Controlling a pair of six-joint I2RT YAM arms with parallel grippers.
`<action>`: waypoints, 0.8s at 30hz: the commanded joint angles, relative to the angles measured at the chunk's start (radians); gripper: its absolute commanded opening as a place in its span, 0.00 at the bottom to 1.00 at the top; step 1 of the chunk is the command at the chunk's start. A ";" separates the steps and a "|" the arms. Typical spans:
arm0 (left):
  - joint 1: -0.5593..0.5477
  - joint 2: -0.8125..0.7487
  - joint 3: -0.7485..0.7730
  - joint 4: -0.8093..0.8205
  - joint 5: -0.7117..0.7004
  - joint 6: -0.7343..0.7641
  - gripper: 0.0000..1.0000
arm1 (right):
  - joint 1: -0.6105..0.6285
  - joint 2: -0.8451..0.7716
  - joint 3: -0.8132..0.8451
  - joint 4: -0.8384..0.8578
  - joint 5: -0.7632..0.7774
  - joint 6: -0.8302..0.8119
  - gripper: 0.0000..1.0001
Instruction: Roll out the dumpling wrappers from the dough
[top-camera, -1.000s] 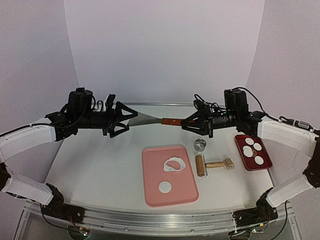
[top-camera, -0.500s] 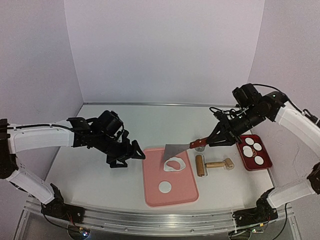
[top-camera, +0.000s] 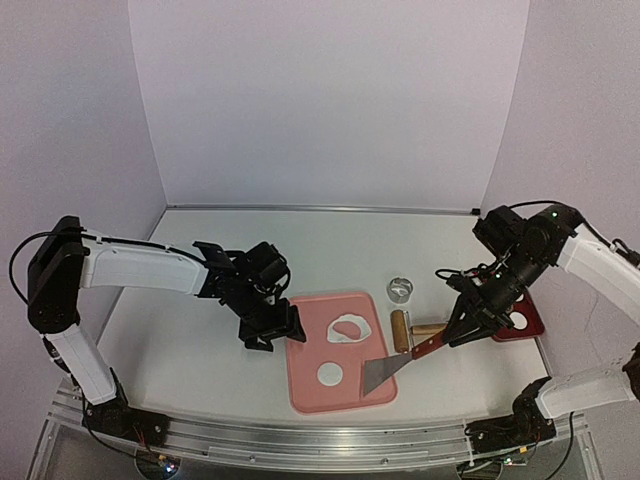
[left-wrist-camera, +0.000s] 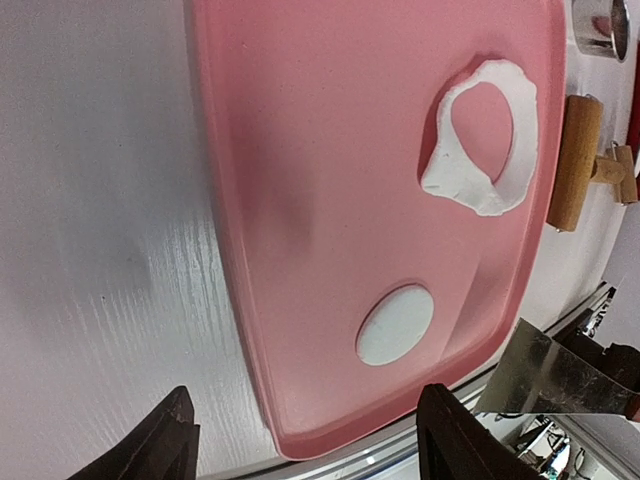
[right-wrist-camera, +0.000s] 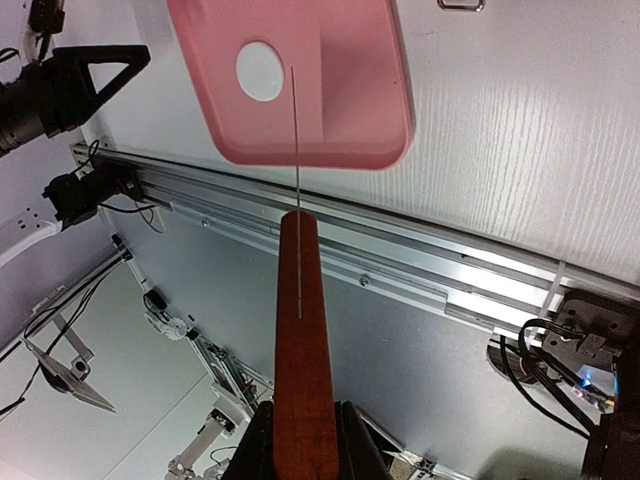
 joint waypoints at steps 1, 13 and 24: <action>-0.005 0.062 0.085 -0.070 -0.036 0.071 0.68 | -0.004 -0.012 -0.064 0.089 -0.030 -0.022 0.00; 0.002 0.160 0.098 -0.070 -0.026 0.109 0.51 | -0.020 -0.038 -0.251 0.353 -0.021 0.000 0.00; 0.009 0.240 0.082 -0.089 -0.065 0.143 0.23 | -0.061 0.003 -0.372 0.393 0.023 -0.013 0.00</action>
